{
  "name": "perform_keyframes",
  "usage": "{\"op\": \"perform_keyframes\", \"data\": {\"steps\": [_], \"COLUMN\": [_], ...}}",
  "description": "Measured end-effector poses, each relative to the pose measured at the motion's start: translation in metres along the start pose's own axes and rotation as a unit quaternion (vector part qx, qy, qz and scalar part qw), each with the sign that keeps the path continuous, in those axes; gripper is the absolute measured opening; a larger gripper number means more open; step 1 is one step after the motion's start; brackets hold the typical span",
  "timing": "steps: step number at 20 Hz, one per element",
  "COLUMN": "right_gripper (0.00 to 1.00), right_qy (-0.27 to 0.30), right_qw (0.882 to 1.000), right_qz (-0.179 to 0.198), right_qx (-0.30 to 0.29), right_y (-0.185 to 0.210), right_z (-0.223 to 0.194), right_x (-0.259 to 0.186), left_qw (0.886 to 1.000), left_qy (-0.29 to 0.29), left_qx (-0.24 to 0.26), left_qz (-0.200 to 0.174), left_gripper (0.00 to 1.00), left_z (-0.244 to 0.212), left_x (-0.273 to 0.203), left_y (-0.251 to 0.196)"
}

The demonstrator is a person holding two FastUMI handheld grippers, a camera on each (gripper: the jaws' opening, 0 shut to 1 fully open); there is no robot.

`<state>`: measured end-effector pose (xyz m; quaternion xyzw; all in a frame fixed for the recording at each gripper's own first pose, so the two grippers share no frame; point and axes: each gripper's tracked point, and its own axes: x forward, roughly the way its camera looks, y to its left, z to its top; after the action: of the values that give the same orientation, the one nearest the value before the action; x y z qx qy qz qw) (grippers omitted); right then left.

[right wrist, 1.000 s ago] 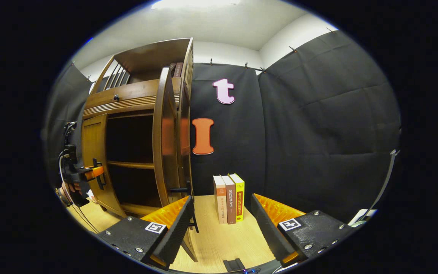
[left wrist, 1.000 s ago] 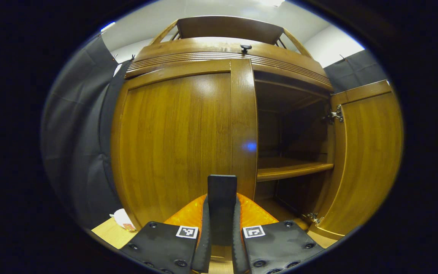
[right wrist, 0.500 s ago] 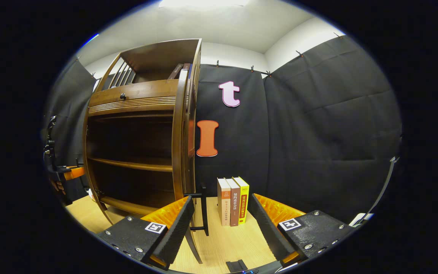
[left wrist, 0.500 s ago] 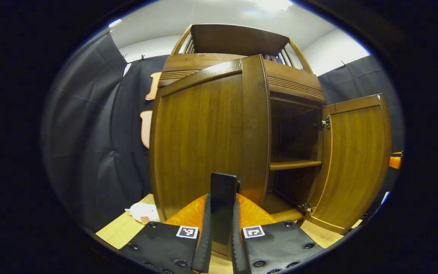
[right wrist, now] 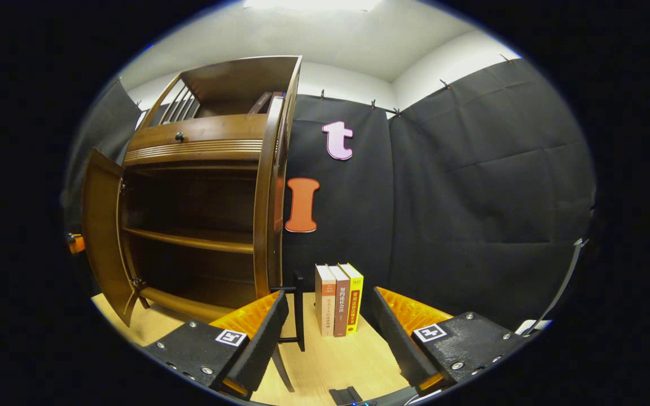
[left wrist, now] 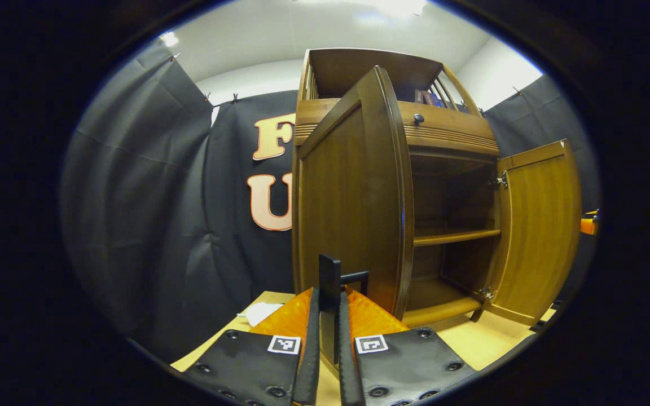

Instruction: Open the right door of the double-door shoe cabinet with the right hand, and open the left door with the left hand.

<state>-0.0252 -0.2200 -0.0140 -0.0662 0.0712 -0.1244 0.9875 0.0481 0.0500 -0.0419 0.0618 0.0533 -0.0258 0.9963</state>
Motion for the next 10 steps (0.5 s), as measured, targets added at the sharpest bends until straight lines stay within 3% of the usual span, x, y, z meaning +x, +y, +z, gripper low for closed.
{"op": "perform_keyframes", "data": {"steps": [3, 4, 10], "right_gripper": [0.92, 0.92, 0.92], "right_qy": [-0.004, -0.004, 0.018], "right_qw": [1.000, 1.000, 1.000], "right_qz": [-0.004, -0.006, -0.008], "right_qx": [-0.006, -0.007, -0.014], "right_y": [0.000, 0.000, -0.001], "right_z": [0.005, 0.006, -0.004], "right_x": [-0.001, -0.001, 0.002], "left_qw": [0.999, 0.999, 0.997], "left_qy": [-0.001, -0.005, 0.002], "left_qx": [0.014, 0.012, -0.018], "left_qz": [-0.029, -0.039, -0.078], "left_gripper": [0.18, 0.22, 0.22], "left_z": [-0.002, -0.001, -0.004], "left_x": [-0.003, -0.004, 0.002], "left_y": [0.016, 0.023, 0.064]}}
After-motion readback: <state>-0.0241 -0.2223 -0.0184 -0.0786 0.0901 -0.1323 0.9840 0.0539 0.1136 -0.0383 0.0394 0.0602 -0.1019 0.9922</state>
